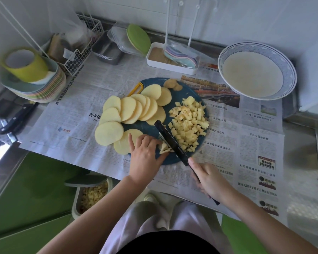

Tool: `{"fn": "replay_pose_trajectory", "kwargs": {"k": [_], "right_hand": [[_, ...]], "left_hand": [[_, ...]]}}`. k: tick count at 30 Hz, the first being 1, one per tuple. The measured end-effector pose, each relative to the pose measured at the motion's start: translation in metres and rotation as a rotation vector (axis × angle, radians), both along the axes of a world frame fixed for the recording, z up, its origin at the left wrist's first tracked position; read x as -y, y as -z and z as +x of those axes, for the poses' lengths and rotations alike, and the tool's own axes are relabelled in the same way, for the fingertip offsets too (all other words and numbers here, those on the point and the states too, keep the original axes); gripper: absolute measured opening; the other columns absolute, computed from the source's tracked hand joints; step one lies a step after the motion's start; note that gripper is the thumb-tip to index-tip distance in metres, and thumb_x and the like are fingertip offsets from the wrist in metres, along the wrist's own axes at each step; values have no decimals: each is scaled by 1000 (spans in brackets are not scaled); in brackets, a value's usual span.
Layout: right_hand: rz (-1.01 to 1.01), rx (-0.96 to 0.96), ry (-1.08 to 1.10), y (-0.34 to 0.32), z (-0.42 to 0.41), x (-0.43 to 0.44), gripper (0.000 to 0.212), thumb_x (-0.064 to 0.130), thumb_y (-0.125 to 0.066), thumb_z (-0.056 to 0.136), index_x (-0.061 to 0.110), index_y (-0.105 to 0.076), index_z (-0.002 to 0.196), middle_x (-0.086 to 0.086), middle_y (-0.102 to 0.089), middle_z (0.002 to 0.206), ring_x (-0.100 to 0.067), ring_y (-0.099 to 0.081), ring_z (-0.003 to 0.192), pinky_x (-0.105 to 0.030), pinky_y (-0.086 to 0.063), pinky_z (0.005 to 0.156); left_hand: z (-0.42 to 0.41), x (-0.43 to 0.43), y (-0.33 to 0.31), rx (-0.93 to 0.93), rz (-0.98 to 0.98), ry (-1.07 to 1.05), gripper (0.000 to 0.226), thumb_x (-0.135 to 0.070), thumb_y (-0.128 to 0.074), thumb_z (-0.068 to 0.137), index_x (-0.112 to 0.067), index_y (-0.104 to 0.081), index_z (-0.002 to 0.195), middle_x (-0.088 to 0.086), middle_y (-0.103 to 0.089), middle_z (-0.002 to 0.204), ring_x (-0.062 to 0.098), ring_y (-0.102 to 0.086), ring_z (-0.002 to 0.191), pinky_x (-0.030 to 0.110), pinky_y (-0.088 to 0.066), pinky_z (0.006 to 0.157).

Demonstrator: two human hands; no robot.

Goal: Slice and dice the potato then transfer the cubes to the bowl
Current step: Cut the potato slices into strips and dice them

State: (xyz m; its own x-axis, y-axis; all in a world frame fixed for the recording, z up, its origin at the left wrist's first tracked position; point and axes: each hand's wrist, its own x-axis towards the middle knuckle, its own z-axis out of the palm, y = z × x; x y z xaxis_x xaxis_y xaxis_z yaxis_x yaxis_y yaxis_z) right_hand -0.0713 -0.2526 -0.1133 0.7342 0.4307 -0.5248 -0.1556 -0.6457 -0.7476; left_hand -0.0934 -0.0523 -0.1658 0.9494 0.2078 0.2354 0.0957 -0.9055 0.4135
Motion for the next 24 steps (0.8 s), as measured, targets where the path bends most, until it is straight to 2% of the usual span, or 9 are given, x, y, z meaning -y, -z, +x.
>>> {"fn": "replay_pose_trajectory", "kwargs": {"k": [4, 11, 14, 18, 20, 24], "right_hand": [[-26, 45, 6, -8, -7, -2, 63, 61, -26, 94, 12, -36, 55, 5, -32, 38, -9, -32, 35, -29, -36, 52], [-30, 58, 30, -3, -22, -8, 65, 71, -25, 84, 12, -38, 60, 6, -27, 40, -9, -26, 38, -29, -29, 49], [-53, 82, 20, -1, -22, -9, 67, 71, -22, 83, 11, -38, 59, 4, -30, 45, -11, -29, 41, -34, -33, 53], [-67, 91, 2, -4, -23, -10, 62, 66, -23, 88, 12, -36, 59, 4, -29, 46, -9, -27, 41, -31, -32, 53], [-72, 92, -6, -5, -23, -12, 60, 62, -24, 90, 12, -36, 59, 4, -29, 46, -8, -27, 41, -29, -31, 53], [-107, 79, -35, -5, -20, -14, 61, 64, -21, 88, 13, -37, 59, 3, -31, 47, -8, -28, 41, -30, -34, 54]], "left_hand": [[-3, -3, -1, 1, -23, 3, 33, -34, -84, 67, -13, -70, 89, 2, -63, 96, 26, -54, 104, 64, -19, 108], [-4, -6, 0, 29, -49, 5, 19, -25, -85, 68, -14, -70, 72, 1, -66, 92, 25, -56, 103, 68, -25, 105], [-2, -6, 0, 53, -75, 2, 17, -23, -86, 66, -14, -71, 68, 1, -67, 89, 23, -56, 101, 69, -29, 101], [-2, -5, 2, 70, -95, -2, 16, -17, -87, 64, -12, -72, 67, 1, -67, 84, 25, -56, 96, 69, -37, 93], [-1, -6, 3, 81, -102, 7, 14, -17, -86, 66, -11, -73, 67, 1, -67, 84, 28, -59, 94, 67, -40, 90], [-1, -8, 8, 113, -139, 14, 16, -27, -73, 72, -12, -72, 68, 0, -65, 84, 17, -47, 95, 51, -42, 88]]}}
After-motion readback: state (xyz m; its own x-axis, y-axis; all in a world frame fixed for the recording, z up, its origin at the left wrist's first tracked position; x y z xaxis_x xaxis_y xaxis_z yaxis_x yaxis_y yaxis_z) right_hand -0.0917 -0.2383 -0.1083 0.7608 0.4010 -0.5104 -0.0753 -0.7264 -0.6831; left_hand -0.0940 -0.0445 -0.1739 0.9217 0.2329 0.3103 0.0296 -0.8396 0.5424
